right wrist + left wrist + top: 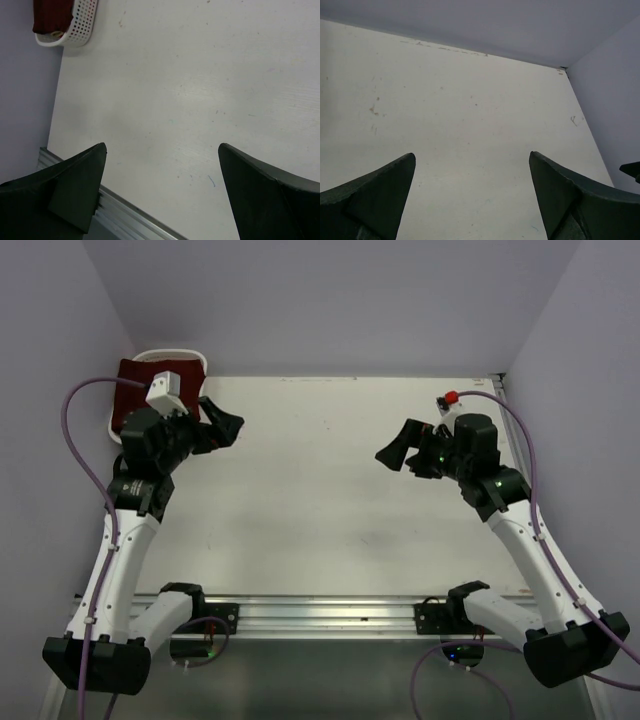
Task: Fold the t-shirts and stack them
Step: Grab crumpled tshirt from bin with the left arm, then move the tshirt to the center of the board
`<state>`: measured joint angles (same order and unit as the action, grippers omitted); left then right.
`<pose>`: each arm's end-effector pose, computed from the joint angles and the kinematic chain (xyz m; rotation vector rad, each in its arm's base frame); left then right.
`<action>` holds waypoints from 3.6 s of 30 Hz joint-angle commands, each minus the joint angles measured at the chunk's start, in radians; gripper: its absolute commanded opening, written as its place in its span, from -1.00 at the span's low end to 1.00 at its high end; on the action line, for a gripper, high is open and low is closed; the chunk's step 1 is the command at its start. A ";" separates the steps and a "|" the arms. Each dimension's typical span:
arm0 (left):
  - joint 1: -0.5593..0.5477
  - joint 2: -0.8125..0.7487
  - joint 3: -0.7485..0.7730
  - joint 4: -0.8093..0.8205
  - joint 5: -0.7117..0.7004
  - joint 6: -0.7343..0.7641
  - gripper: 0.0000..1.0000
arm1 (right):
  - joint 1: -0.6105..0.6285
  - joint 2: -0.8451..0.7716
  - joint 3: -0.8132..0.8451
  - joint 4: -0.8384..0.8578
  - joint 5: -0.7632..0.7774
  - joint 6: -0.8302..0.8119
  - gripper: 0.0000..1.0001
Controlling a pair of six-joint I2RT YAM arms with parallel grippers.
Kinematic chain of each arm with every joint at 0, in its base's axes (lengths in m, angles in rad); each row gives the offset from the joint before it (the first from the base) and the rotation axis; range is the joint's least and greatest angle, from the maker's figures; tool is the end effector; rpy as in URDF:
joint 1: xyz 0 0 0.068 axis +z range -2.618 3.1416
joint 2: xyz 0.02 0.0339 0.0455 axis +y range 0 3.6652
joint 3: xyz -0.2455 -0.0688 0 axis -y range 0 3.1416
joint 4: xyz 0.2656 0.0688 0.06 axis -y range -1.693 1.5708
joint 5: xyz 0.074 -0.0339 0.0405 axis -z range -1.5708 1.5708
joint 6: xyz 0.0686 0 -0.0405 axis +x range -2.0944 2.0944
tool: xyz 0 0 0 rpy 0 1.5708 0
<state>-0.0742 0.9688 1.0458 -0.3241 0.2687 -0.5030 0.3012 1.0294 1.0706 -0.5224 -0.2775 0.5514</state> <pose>0.2749 -0.0387 0.3618 -0.2030 1.8466 -0.6490 0.2623 0.1012 0.3300 0.0867 2.1304 0.8025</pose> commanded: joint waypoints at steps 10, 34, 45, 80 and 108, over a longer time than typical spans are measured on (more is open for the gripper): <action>0.001 -0.062 0.007 0.121 -0.002 0.027 1.00 | 0.001 -0.017 -0.029 0.038 -0.028 -0.045 0.97; 0.151 1.007 0.886 -0.185 -0.505 0.093 0.87 | 0.001 -0.120 -0.158 0.067 -0.066 -0.074 0.97; 0.152 1.318 1.086 -0.202 -0.459 0.139 0.78 | 0.001 -0.143 -0.208 0.084 -0.069 -0.074 0.97; 0.248 1.225 0.988 -0.225 -0.527 0.124 -1.00 | 0.001 -0.112 -0.216 0.082 -0.055 -0.074 0.97; -0.022 0.650 1.047 -0.078 0.352 -0.035 -1.00 | 0.000 -0.117 -0.313 0.159 -0.002 -0.025 0.97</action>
<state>-0.0990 1.7493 2.1090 -0.5423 0.3592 -0.4580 0.3008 0.9318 0.7780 -0.4110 -0.3202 0.5068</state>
